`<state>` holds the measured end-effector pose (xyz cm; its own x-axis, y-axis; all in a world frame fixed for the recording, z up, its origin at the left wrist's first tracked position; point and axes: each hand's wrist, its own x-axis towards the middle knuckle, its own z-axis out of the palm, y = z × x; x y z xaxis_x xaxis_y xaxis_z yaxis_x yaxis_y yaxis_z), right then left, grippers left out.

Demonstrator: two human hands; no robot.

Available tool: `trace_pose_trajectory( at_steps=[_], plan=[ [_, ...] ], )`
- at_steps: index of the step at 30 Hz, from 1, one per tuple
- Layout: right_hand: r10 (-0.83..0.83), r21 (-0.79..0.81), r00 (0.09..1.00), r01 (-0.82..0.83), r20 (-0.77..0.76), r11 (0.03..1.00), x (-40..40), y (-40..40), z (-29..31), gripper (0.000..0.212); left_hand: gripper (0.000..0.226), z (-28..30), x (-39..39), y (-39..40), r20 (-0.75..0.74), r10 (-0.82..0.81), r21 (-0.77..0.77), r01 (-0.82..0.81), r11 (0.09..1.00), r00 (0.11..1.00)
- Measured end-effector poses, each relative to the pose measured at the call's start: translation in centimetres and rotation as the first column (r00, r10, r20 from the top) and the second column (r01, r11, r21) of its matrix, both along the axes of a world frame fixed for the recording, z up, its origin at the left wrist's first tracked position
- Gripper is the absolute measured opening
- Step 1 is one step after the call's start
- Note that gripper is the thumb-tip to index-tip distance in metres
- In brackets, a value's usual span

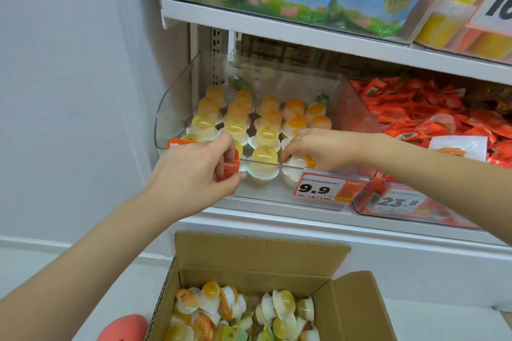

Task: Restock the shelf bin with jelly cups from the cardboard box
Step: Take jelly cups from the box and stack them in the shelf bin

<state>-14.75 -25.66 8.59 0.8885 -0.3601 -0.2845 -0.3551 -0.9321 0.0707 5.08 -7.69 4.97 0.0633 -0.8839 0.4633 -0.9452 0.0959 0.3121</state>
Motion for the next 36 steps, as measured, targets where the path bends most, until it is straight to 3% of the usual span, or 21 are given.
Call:
trace_pose_trajectory(
  at_steps=[14,22,25,28,30,32,34,36],
  plan=[
    [-0.062,0.084,0.998,0.061,0.015,0.995,-0.2,0.3,0.1,0.049,0.03,-0.2,0.0,0.1,0.016,-0.005,0.0,0.005,1.0,1.0],
    [-0.155,0.11,0.986,0.148,0.054,0.983,-0.9,0.5,1.1,0.062,0.031,-0.3,0.0,0.3,0.045,-0.026,-0.022,0.027,0.999,0.999],
    [-0.197,0.08,0.952,0.183,0.236,0.98,-2.5,1.5,2.7,0.054,0.03,-0.4,-0.2,1.0,0.102,-0.064,-0.166,0.08,0.983,0.993],
    [-0.135,-0.035,0.819,0.186,0.558,0.982,-4.9,4.9,2.7,0.028,0.029,-0.9,-0.7,2.2,0.13,-0.088,-0.212,0.114,0.971,0.988],
    [-0.079,-0.048,0.739,0.15,0.669,0.988,-6.5,8.4,1.0,0.012,0.031,-2.4,-1.4,3.1,0.184,-0.121,-0.164,0.151,0.975,0.976],
    [-0.096,0.034,0.776,0.096,0.623,0.995,-8.0,11.9,-1.7,0.005,0.032,-4.9,-2.6,4.1,0.233,-0.166,-0.079,0.189,0.979,0.958],
    [-0.156,0.162,0.894,0.095,0.421,0.982,-9.5,14.6,-5.0,0.007,0.029,-7.8,-4.3,5.2,0.287,-0.23,0.127,0.201,0.971,0.93],
    [-0.202,0.228,0.959,0.155,0.199,0.961,-10.6,16.5,-8.5,0.012,0.025,-11.0,-5.6,6.4,0.299,-0.306,0.45,0.149,0.88,0.904]
  ],
)
